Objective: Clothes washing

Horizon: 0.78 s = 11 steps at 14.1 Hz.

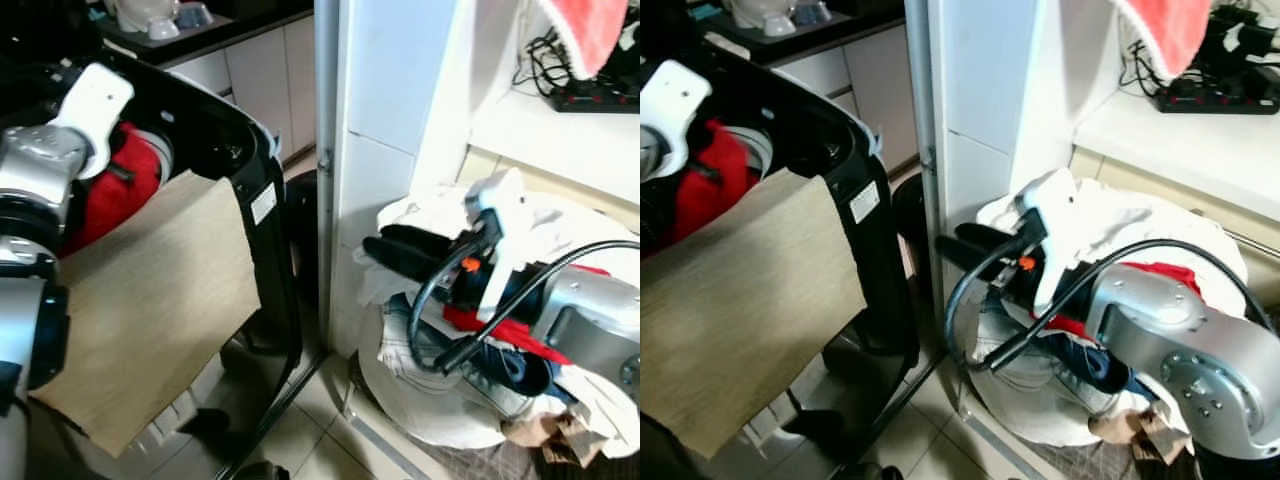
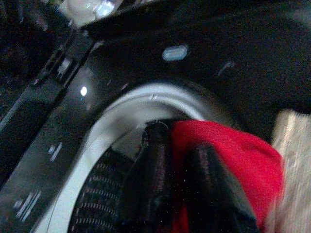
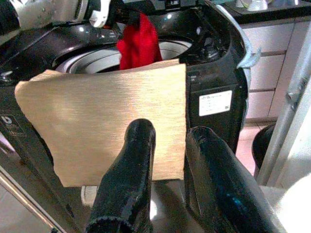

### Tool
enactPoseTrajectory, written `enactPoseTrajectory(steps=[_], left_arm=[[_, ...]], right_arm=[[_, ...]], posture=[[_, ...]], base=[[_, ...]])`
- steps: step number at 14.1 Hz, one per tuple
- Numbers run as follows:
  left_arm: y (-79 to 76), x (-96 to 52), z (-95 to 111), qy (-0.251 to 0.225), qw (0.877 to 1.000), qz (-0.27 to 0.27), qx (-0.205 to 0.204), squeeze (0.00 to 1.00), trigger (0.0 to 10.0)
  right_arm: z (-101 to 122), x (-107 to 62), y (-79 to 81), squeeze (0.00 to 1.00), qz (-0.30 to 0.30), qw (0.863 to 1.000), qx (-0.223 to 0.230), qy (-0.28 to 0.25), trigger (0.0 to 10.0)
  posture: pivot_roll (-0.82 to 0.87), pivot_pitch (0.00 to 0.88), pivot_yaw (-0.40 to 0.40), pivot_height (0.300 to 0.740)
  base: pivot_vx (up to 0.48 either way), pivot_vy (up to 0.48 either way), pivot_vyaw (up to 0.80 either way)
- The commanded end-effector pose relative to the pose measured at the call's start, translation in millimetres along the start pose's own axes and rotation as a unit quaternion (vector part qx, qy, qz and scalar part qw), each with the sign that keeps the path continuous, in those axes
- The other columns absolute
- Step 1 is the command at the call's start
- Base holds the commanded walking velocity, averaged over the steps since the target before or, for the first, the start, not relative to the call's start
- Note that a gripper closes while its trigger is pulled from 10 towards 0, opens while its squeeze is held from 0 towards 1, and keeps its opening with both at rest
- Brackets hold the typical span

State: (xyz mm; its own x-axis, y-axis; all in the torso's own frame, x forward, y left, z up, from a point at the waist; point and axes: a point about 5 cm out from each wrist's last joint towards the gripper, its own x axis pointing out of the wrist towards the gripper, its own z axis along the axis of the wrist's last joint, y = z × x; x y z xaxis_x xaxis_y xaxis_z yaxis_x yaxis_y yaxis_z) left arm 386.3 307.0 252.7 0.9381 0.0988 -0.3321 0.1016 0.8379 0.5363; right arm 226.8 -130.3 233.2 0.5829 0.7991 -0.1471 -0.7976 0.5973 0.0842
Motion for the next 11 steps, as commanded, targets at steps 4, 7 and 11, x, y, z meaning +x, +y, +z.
enactPoseTrajectory(steps=[4,7,11], left_arm=[[4.8,-6.7,-4.7,0.034,0.997,-0.065,0.004,1.00,10.0],[3.9,-6.7,-3.5,0.027,0.997,-0.065,0.016,1.00,10.0],[-76.2,-18.8,64.1,-0.265,0.916,-0.284,-0.101,0.00,10.0]], right_arm=[[-5.7,2.1,5.3,0.00,0.015,0.999,-0.018,0.025,10.0],[-8.7,1.6,2.6,0.00,0.001,0.999,-0.022,0.035,10.0],[-22.6,-17.8,-61.0,1.00,-0.267,0.957,-0.044,0.103,10.0]], posture=[[-0.16,0.000,0.070,0.740],[-0.16,0.000,0.070,0.740],[-0.17,0.000,0.084,0.740]], base=[[0.000,0.000,0.00],[0.000,0.000,0.00],[0.000,0.000,0.00]])
